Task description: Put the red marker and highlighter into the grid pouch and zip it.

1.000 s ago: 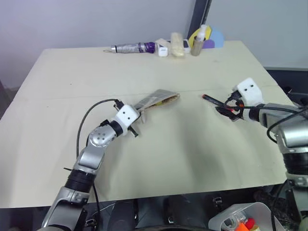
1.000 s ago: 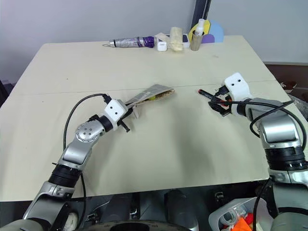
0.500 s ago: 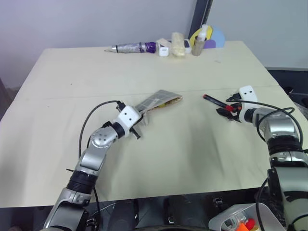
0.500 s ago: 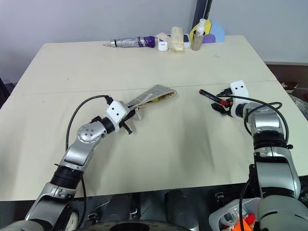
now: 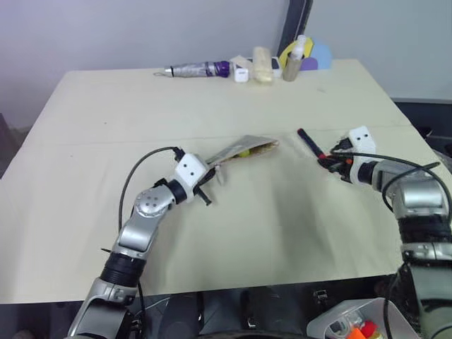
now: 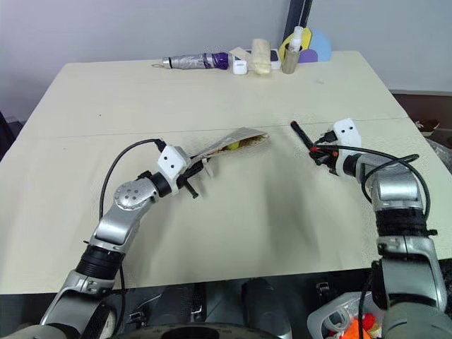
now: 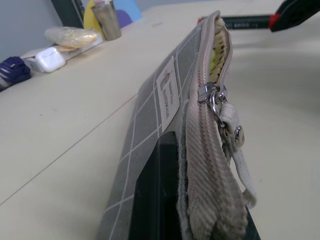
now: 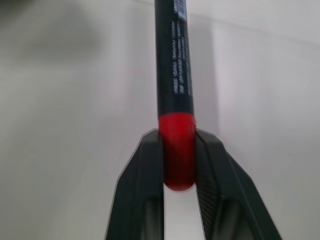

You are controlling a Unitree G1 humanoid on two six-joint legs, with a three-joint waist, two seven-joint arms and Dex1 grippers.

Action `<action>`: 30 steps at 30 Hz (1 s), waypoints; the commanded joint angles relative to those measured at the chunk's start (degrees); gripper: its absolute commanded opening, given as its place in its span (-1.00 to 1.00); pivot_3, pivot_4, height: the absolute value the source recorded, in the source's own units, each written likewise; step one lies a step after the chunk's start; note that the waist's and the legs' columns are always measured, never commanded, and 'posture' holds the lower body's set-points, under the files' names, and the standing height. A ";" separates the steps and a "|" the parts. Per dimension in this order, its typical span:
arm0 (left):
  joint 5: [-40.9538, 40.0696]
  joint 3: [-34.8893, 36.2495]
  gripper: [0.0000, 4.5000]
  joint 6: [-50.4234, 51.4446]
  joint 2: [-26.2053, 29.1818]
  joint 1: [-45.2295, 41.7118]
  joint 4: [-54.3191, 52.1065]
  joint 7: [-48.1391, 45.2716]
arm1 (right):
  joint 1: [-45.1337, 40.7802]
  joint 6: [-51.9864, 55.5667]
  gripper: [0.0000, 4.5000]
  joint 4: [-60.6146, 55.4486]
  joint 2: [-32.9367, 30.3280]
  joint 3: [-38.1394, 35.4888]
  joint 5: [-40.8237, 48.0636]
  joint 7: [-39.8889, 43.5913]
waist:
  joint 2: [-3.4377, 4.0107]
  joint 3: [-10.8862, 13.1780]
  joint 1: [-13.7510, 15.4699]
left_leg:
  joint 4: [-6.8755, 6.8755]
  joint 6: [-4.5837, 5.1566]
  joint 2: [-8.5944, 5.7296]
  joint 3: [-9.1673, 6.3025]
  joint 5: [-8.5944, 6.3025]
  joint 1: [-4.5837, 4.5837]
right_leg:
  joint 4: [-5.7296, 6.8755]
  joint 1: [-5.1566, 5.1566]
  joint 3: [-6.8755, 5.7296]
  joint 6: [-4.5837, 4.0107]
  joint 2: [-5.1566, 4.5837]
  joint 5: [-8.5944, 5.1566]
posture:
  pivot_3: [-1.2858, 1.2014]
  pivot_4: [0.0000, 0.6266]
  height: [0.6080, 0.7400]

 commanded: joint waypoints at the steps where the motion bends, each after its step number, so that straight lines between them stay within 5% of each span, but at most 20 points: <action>1: -2.16 1.10 -1.00 0.91 -0.29 -0.95 -2.32 -0.79 | 2.23 4.00 -0.87 -15.67 -4.46 -2.23 2.63 2.04 | -0.01 0.00 -0.05 | 0.01 0.00 0.01 -0.02 0.00 0.01 | 0.00 0.02 -0.01 0.00 0.01 0.00 | 0.03 -0.52 1.00; 4: -2.43 0.43 -1.00 0.68 -0.45 -1.99 -1.44 -1.99 | 6.01 7.46 -0.87 -30.02 -10.00 -2.71 6.33 5.90 | -0.02 0.01 -0.09 | 0.01 0.00 0.01 -0.06 0.00 0.08 | -0.01 0.10 -0.03 0.00 0.03 0.00 | 0.03 -0.52 1.00; 8: -2.46 0.05 -1.00 0.25 -0.58 -2.64 -0.71 -3.07 | 8.77 8.96 -0.87 -35.48 -14.04 -1.81 6.51 6.78 | -0.05 0.02 -0.11 | 0.04 0.00 0.00 -0.06 0.00 0.08 | -0.01 0.12 -0.03 0.00 0.02 0.00 | 0.03 -0.52 1.00; 30: 2.06 -3.39 -1.00 -5.22 1.33 -2.04 -0.93 -5.47 | 7.11 2.11 -0.87 -32.55 -20.30 12.81 -6.31 7.02 | -0.07 0.03 -0.17 | 0.06 0.01 0.00 -0.05 0.00 0.08 | -0.02 0.08 -0.02 0.01 0.02 0.00 | 0.03 -0.52 1.00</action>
